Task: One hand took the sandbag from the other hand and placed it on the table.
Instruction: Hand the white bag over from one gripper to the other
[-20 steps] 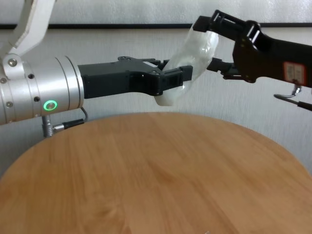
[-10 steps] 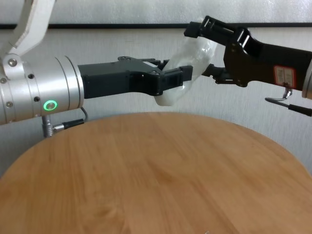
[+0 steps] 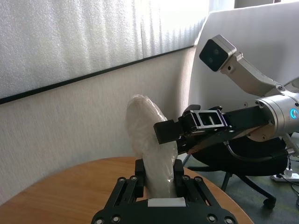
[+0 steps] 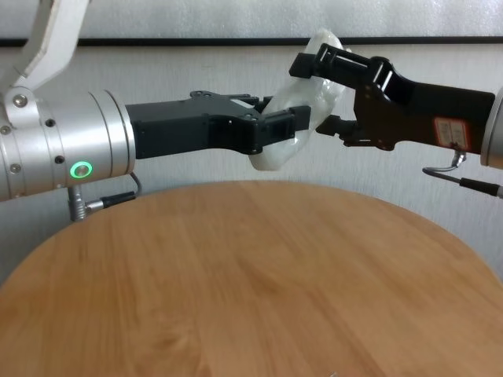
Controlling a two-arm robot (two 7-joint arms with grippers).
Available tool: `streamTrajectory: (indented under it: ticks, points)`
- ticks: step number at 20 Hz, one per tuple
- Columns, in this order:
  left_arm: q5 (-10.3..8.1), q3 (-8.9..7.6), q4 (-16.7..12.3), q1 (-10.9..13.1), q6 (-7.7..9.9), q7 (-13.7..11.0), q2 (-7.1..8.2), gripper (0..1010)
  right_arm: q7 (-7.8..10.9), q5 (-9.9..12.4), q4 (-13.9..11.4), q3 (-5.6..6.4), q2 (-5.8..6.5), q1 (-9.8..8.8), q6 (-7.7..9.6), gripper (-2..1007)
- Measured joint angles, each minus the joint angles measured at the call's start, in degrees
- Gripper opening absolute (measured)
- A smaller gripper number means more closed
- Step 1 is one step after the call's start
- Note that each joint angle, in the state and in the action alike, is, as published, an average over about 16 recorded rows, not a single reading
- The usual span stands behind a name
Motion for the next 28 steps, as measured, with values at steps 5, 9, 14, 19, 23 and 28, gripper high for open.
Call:
streamTrajectory:
  ticks: [5, 9, 14, 19, 23, 28]
  points:
    - [0.0, 0.0, 0.0, 0.0, 0.0, 0.0, 0.0, 384, -0.06, -0.1, 0.1, -0.15, 0.08, 0.07, -0.01, 1002]
    - [0.0, 0.0, 0.0, 0.0, 0.0, 0.0, 0.0, 384, 0.0, 0.0, 0.0, -0.09, 0.03, 0.02, -0.13, 1002]
    - [0.0, 0.0, 0.0, 0.0, 0.0, 0.0, 0.0, 384, 0.23, 0.2, 0.2, -0.23, -0.05, 0.15, -0.54, 1002]
    - [0.0, 0.0, 0.0, 0.0, 0.0, 0.0, 0.0, 384, 0.5, 0.4, 0.6, -0.69, -0.15, 0.55, -1.18, 1002]
    - [0.0, 0.0, 0.0, 0.0, 0.0, 0.0, 0.0, 384, 0.83, 0.6, 1.2, -1.33, -0.23, 1.12, -1.79, 1002]
    - [0.0, 0.0, 0.0, 0.0, 0.0, 0.0, 0.0, 384, 1.16, 0.6, 1.9, -2.05, -0.29, 1.78, -2.39, 1002]
